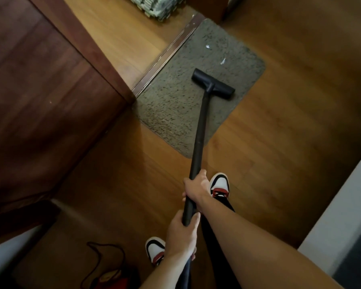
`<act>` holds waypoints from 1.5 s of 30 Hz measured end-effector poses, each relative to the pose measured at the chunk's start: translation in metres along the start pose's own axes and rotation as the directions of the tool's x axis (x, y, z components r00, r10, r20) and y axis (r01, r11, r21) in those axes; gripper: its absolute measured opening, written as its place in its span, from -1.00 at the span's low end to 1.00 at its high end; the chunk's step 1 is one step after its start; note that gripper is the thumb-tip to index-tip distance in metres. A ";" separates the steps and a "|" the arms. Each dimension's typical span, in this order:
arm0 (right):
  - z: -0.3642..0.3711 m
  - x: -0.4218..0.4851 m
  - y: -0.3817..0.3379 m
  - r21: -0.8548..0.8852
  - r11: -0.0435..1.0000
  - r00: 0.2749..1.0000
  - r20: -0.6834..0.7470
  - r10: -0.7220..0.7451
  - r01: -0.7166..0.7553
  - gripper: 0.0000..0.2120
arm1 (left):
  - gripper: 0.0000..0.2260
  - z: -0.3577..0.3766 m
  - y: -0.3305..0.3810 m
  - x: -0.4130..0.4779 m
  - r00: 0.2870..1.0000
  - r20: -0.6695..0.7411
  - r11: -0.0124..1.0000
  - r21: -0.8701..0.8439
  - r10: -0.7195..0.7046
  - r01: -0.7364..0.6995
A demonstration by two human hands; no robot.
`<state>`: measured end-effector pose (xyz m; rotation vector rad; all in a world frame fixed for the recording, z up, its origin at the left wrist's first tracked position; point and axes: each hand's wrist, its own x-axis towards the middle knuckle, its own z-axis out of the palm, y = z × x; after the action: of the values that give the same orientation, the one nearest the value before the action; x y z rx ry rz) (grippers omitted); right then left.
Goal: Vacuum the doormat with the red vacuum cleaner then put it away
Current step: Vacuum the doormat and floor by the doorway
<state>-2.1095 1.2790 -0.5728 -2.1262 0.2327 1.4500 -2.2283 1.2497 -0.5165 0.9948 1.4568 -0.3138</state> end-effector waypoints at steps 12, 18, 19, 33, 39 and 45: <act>-0.093 0.063 -0.078 -0.027 1.000 1.000 -0.027 -0.014 0.013 -0.76 | -0.82 0.071 0.114 0.035 0.992 0.078 0.993 -0.056 -0.102 0.106; -0.106 0.083 -0.100 -0.001 1.000 1.000 -0.013 -0.005 0.005 -0.74 | -0.81 0.082 0.140 0.048 0.993 0.059 0.994 -0.044 -0.102 0.104; -0.109 0.084 -0.104 0.001 1.000 1.000 -0.012 -0.004 0.004 -0.74 | -0.80 0.084 0.144 0.050 0.993 0.052 0.994 -0.041 -0.102 0.104; -0.114 0.074 -0.103 -0.016 1.000 1.000 -0.003 0.001 -0.001 -0.69 | -0.75 0.087 0.138 0.042 0.999 0.038 0.995 -0.090 -0.034 0.037; -0.081 0.043 -0.066 -0.038 0.999 1.000 0.010 0.014 -0.013 -0.73 | -0.81 0.061 0.092 0.019 0.997 0.051 0.993 -0.102 -0.055 0.060; -0.042 0.017 -0.032 -0.032 0.999 0.998 0.046 0.032 -0.030 -0.70 | -0.80 0.032 0.050 -0.004 0.999 0.005 0.994 -0.098 -0.049 0.049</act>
<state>-2.0551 1.2863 -0.5663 -2.1200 0.2274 1.5285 -2.1714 1.2544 -0.5000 0.8805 1.4817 -0.2770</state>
